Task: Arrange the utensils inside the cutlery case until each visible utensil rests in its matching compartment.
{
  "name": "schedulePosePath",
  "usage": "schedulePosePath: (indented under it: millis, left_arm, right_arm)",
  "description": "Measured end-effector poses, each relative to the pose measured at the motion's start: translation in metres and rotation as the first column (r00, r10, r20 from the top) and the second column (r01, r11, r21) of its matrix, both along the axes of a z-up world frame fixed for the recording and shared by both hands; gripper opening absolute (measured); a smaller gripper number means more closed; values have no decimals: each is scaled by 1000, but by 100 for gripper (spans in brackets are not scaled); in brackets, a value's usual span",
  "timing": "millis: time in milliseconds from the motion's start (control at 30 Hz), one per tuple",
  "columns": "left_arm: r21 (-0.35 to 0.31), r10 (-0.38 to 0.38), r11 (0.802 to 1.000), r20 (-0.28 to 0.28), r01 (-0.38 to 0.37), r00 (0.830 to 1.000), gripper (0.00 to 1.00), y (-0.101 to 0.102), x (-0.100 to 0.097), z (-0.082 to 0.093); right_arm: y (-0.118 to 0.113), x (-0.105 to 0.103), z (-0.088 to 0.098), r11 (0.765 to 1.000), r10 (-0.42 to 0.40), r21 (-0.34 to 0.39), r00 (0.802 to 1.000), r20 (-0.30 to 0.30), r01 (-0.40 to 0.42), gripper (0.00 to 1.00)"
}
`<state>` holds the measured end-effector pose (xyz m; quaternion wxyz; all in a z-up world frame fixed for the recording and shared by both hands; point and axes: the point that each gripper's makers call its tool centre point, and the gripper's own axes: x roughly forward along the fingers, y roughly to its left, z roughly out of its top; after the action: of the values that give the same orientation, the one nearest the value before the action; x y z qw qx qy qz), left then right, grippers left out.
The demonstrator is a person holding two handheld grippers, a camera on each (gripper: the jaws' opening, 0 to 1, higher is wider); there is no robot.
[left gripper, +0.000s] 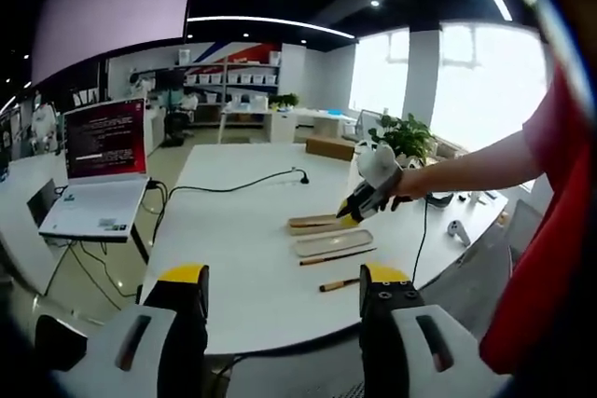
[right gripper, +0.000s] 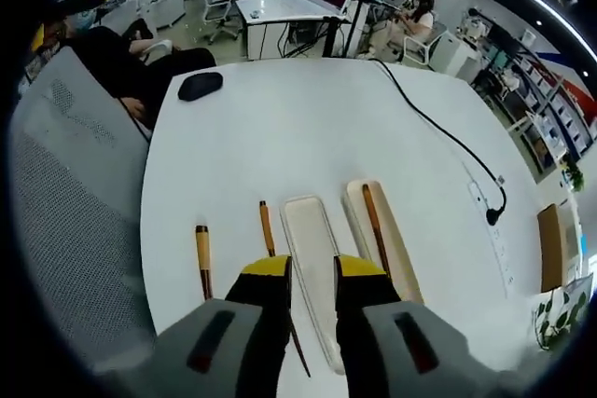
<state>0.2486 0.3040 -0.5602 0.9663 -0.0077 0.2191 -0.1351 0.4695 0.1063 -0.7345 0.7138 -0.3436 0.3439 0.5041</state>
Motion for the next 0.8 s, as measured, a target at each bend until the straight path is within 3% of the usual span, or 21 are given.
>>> schedulePosePath:
  millis: [200,800]
  left_arm:
    - [1,14,1000,-8,-14,1000,67,2,-1,-3]
    - [-1,28,1000,-24,-28,999,66,1,-1,-8]
  right_arm:
    - [3,-4,-8,1000,-19,22,1000,-22,19,11]
    - [2,-16,-31,1000,13,-8,998,-58,-13,12]
